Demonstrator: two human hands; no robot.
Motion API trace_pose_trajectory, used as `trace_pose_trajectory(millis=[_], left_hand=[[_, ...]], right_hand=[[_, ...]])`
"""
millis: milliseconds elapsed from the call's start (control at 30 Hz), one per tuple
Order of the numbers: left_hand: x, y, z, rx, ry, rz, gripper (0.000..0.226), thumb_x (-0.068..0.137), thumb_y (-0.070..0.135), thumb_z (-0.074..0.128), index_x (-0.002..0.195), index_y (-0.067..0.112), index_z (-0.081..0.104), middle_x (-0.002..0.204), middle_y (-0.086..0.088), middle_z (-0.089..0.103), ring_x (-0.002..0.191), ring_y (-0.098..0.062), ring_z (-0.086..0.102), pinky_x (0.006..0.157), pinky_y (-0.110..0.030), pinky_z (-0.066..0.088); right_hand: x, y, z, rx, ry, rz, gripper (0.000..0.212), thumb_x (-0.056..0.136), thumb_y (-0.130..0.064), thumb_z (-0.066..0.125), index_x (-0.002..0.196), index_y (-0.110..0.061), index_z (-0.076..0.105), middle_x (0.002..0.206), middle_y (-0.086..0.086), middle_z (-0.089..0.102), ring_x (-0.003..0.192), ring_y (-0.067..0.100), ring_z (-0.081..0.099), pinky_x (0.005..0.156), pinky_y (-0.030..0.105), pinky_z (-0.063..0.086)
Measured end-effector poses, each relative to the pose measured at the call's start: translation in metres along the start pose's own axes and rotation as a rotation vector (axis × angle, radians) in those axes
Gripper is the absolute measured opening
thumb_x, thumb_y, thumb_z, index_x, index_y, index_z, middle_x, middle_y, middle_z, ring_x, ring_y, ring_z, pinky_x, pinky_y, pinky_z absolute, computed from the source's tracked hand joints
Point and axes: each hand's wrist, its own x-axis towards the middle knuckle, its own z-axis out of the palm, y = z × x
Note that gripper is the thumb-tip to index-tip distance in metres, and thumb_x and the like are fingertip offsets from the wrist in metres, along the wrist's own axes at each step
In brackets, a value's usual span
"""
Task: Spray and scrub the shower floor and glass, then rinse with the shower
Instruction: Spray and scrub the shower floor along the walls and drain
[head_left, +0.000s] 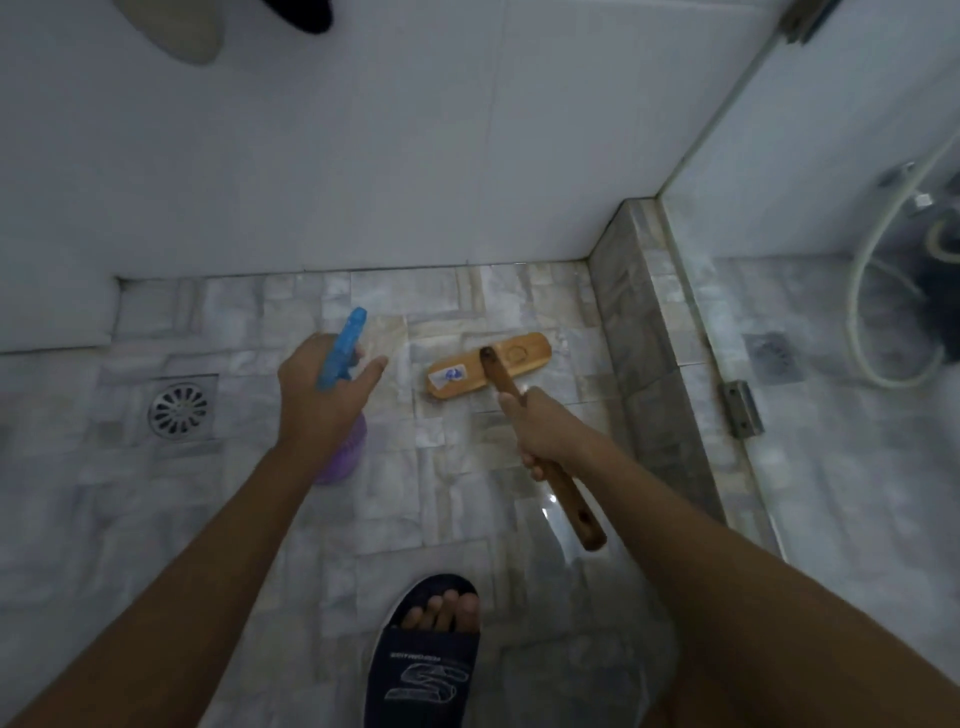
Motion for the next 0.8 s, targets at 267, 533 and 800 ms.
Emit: trace_pose_trajectory(millis=[267, 533, 800], left_hand=[[-0.044, -0.016, -0.036, -0.051, -0.018, -0.168, 0.029, 0.073, 0.017, 0.089, 0.077, 0.005, 0.063, 0.075, -0.008, 0.061, 0.067, -0.019, 0.059, 0.068, -0.029, 0.049], [-0.054, -0.023, -0.046, 0.032, 0.029, -0.212, 0.033, 0.076, 0.025, 0.088, 0.069, 0.007, 0.061, 0.066, -0.006, 0.060, 0.059, -0.015, 0.056, 0.062, -0.027, 0.046], [-0.040, -0.027, -0.049, -0.033, 0.097, -0.219, 0.038, 0.081, 0.030, 0.083, 0.064, 0.006, 0.059, 0.059, -0.009, 0.058, 0.054, -0.024, 0.054, 0.058, -0.043, 0.050]], right_hand=[[-0.034, 0.016, 0.047, -0.363, 0.066, -0.096, 0.036, 0.108, -0.040, 0.032, 0.117, -0.009, 0.048, 0.116, 0.016, 0.061, 0.081, 0.023, 0.057, 0.069, 0.037, 0.050], [-0.024, -0.020, 0.083, -0.372, 0.032, -0.116, 0.044, 0.107, -0.022, 0.030, 0.145, 0.001, 0.034, 0.137, 0.024, 0.050, 0.122, 0.041, 0.054, 0.091, 0.042, 0.045], [-0.043, -0.015, 0.080, -0.574, -0.104, -0.042, 0.036, 0.107, -0.012, 0.030, 0.137, 0.003, 0.043, 0.137, 0.022, 0.049, 0.116, 0.032, 0.059, 0.082, 0.035, 0.050]])
